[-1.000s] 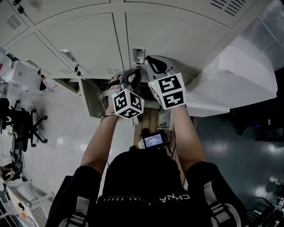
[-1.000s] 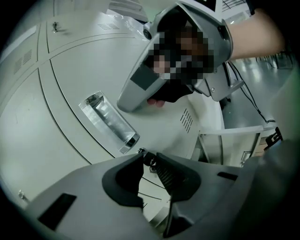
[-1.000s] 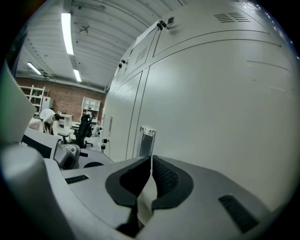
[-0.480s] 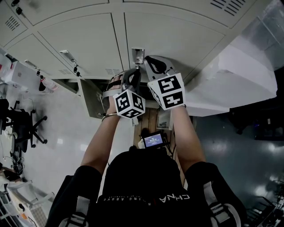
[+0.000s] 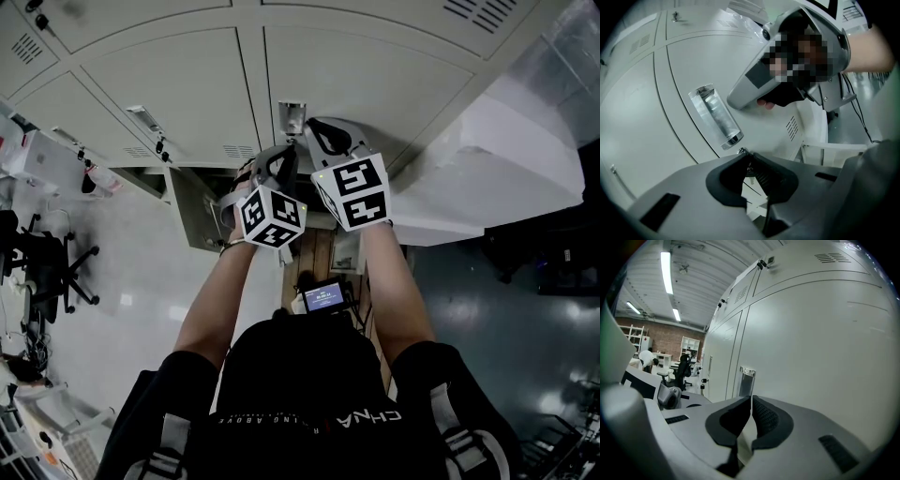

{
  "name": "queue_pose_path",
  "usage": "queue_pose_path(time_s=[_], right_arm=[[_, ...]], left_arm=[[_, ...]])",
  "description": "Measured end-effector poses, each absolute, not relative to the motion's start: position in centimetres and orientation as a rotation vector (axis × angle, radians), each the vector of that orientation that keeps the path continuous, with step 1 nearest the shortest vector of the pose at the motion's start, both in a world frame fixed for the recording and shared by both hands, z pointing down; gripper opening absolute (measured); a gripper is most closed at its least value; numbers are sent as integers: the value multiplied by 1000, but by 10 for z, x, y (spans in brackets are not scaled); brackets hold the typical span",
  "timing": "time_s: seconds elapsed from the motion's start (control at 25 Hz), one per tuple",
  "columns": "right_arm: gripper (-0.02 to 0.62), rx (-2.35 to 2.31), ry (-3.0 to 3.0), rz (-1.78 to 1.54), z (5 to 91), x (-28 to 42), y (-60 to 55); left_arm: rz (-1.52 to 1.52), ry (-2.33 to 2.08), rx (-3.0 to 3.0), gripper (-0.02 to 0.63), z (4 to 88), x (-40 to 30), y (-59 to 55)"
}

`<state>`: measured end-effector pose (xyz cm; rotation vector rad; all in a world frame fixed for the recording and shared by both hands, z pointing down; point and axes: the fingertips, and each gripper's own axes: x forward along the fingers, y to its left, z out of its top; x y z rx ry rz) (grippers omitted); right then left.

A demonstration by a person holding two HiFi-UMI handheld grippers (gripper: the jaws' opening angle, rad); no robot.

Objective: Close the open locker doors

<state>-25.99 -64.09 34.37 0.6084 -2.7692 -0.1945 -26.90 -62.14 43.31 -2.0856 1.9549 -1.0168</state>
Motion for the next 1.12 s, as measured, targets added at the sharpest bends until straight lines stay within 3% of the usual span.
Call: queue_pose_path(time_s=[1.12], right_arm=[[38,606,-2767,-184,343,-259,-641]], left_arm=[[260,2433,-2716,49,434,-279,-619]])
